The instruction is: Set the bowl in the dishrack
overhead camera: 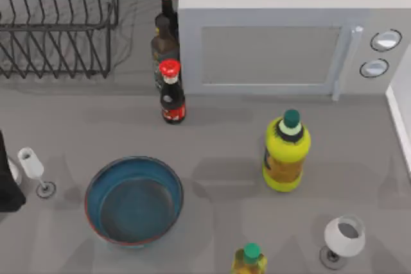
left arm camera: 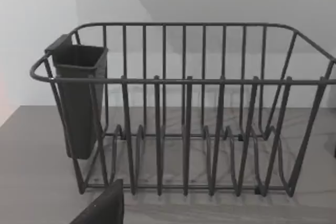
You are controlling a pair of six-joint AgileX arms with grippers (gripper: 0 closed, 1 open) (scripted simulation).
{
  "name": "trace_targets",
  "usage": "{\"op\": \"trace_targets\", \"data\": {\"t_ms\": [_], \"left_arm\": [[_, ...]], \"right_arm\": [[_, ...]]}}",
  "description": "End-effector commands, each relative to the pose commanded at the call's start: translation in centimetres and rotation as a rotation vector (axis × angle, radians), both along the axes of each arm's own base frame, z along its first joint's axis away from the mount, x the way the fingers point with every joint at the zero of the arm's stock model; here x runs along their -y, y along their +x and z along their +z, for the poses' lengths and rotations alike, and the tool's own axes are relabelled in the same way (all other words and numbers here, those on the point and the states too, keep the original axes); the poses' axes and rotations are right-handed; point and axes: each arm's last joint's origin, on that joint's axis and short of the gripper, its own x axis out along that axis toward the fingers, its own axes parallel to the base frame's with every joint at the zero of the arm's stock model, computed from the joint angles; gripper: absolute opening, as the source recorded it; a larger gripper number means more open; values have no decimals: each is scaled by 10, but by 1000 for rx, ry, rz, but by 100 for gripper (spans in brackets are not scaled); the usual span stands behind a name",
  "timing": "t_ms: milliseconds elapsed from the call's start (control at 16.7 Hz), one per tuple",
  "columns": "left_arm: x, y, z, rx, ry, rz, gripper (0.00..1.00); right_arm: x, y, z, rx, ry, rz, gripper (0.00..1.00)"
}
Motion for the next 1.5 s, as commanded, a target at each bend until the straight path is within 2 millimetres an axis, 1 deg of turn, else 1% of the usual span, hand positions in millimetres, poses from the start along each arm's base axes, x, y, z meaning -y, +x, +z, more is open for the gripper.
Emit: {"op": "trace_targets", "data": {"t_ms": [180,300,420,540,720,900,1080,1200,1320,1500], "left_arm": [[1,0,2,-10,-6,-6,100],[4,0,11,-57,-33,-34,100],[9,2,27,-141,-74,-77,100],[16,8,47,-264,-121,-126,100],[34,29,78,-506,-182,-191,100],[65,62,102,-788,-208,-222,100],[110,99,110,-1069,-187,-206,100],[143,120,106,-1231,-149,-172,100],[176,135,96,-1364,-102,-128,100],[216,146,80,-1500,-33,-62,100]], "right_arm": [[0,0,0,0,0,0,100],[0,0,0,0,0,0,100],[0,0,0,0,0,0,100],[0,0,0,0,0,0,100],[0,0,0,0,0,0,100],[0,0,0,0,0,0,100],[0,0,0,0,0,0,100],[0,0,0,0,0,0,100],[0,0,0,0,0,0,100],[0,0,0,0,0,0,100]]}}
